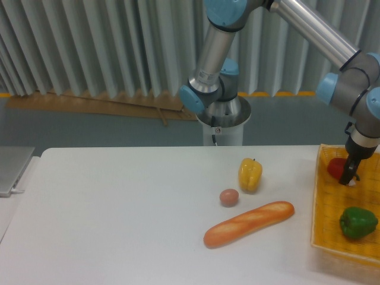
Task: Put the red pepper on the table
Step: 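Lower the gripper into the basket and close it on the red pepper, then lift the red pepper out of the basket toward the yellow pepper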
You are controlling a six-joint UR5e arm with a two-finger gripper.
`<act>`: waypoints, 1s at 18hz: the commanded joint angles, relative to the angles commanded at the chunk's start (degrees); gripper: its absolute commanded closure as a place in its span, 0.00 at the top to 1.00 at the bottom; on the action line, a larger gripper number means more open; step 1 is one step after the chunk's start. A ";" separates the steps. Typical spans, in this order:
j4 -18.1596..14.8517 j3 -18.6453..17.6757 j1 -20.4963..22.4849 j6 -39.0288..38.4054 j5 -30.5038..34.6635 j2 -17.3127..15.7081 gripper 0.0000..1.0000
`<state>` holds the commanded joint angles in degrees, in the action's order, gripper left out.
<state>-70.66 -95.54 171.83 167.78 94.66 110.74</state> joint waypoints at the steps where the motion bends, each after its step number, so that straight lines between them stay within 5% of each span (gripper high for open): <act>1: -0.09 0.09 0.00 0.00 0.17 0.00 1.00; 5: -0.09 0.26 0.70 0.18 0.09 0.09 1.00; 7: -0.09 0.26 0.53 -0.09 0.17 0.00 0.85; 8: -0.09 0.09 0.53 -0.26 0.26 -0.09 0.69; 11: -0.09 0.09 0.53 -0.35 0.35 0.00 0.60; 18: 0.00 0.17 0.70 -1.31 0.26 0.09 0.56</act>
<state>-70.66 -95.36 172.53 166.47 94.92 110.83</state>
